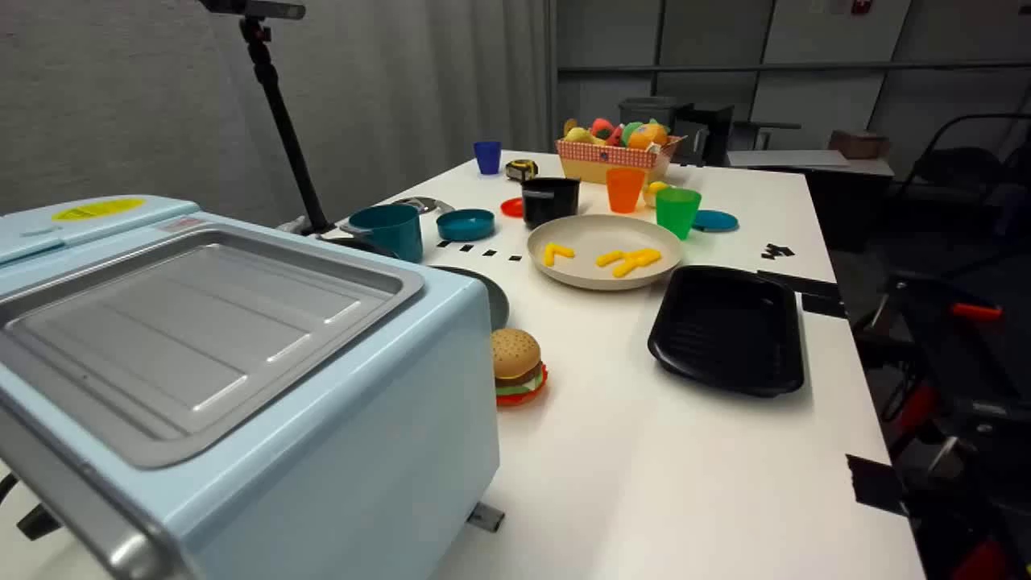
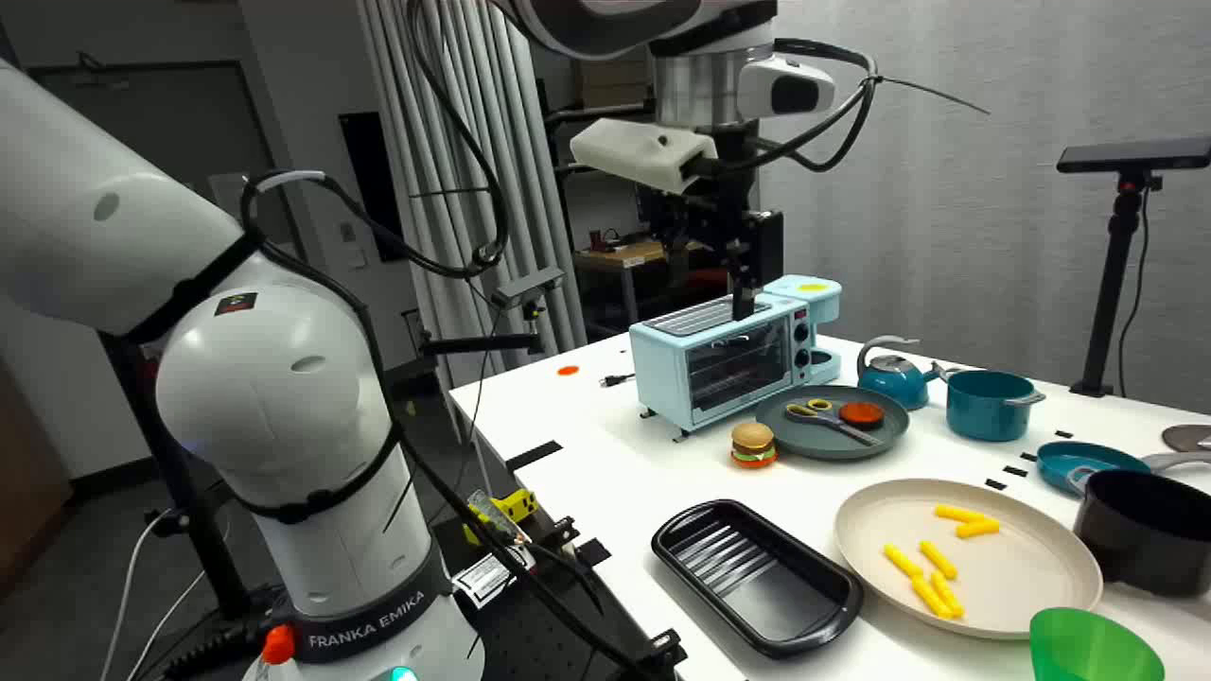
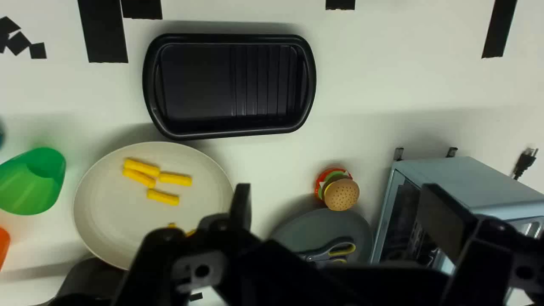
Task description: Put the chips in the green cup
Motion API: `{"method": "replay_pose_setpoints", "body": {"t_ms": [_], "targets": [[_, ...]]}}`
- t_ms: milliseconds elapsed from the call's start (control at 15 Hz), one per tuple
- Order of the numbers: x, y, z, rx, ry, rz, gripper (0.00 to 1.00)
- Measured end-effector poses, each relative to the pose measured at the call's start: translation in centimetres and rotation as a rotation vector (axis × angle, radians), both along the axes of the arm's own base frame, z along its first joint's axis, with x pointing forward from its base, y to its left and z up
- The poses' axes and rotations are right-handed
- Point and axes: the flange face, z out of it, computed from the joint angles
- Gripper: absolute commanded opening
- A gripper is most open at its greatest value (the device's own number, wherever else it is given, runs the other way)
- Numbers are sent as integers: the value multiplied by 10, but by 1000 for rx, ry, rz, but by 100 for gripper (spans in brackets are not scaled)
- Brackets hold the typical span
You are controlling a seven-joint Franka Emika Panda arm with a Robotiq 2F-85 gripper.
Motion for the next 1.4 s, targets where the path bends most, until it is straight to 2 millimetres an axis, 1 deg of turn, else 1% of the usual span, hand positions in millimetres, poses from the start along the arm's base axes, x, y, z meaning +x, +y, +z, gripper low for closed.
{"method": "replay_pose_setpoints", "body": {"t_ms": [1133,1400], "targets": [[1,0,-2,0,8,-4,100],[8,-7,-8,-3,31,-37,100]]}}
